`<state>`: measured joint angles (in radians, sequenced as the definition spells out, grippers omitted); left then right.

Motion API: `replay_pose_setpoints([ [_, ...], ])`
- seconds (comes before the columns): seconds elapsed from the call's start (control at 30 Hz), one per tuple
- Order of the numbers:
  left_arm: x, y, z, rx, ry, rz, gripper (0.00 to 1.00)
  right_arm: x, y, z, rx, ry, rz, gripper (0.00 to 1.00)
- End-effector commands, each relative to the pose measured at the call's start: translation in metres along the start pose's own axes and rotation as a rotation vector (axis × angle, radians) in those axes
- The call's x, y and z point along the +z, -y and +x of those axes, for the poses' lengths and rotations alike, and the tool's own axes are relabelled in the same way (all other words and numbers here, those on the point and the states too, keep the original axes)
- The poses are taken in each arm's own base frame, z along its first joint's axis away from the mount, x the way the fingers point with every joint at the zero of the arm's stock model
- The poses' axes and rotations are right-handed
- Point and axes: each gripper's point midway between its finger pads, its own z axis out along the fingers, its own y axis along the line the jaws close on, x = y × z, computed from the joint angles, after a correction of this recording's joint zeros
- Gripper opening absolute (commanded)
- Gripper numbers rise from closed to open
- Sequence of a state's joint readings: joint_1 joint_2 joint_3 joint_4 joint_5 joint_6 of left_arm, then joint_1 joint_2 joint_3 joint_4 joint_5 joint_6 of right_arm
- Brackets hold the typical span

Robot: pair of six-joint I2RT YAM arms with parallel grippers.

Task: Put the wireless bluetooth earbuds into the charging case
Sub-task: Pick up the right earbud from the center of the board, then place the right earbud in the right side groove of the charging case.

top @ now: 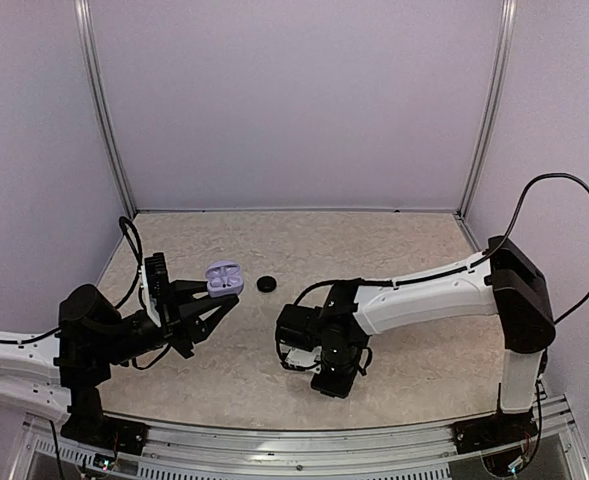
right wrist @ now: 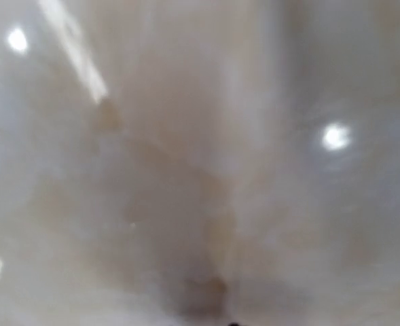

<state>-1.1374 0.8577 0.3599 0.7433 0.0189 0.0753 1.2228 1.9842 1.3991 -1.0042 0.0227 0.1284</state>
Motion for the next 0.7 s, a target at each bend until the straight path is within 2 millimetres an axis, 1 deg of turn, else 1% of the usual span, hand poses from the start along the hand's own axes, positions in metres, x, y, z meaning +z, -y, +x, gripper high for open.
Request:
replay_pose_setpoints([
  [0.0, 0.000, -0.004, -0.008, 0.006, 0.035, -0.017, 0.08, -0.057, 0.012, -0.034, 0.028, 0.249, 0.050, 0.14],
  [0.13, 0.001, -0.005, -0.010, 0.006, 0.051, -0.015, 0.08, -0.104, 0.019, -0.055, 0.033, 0.439, 0.064, 0.14],
  [0.2, 0.002, -0.003, -0.012, 0.008, 0.060, 0.001, 0.08, -0.131, 0.023, -0.063, 0.034, 0.539, 0.077, 0.14],
  [0.3, 0.003, 0.003, -0.015, 0.016, 0.075, 0.043, 0.08, -0.176, 0.023, -0.070, 0.012, 0.704, 0.077, 0.13],
  [0.33, 0.003, 0.005, -0.016, 0.019, 0.080, 0.056, 0.08, -0.198, 0.022, -0.070, 0.005, 0.784, 0.074, 0.12],
  [0.37, 0.003, 0.007, -0.017, 0.025, 0.083, 0.073, 0.08, -0.215, 0.022, -0.069, -0.008, 0.846, 0.078, 0.12],
  [0.47, 0.004, 0.013, -0.018, 0.040, 0.083, 0.114, 0.08, -0.259, 0.021, -0.063, -0.033, 1.005, 0.081, 0.12],
  [0.57, 0.004, 0.021, -0.019, 0.049, 0.090, 0.169, 0.07, -0.301, 0.009, -0.054, -0.121, 1.155, 0.069, 0.12],
  [0.67, 0.005, 0.028, -0.021, 0.051, 0.094, 0.215, 0.08, -0.339, -0.010, -0.043, -0.225, 1.305, 0.059, 0.13],
])
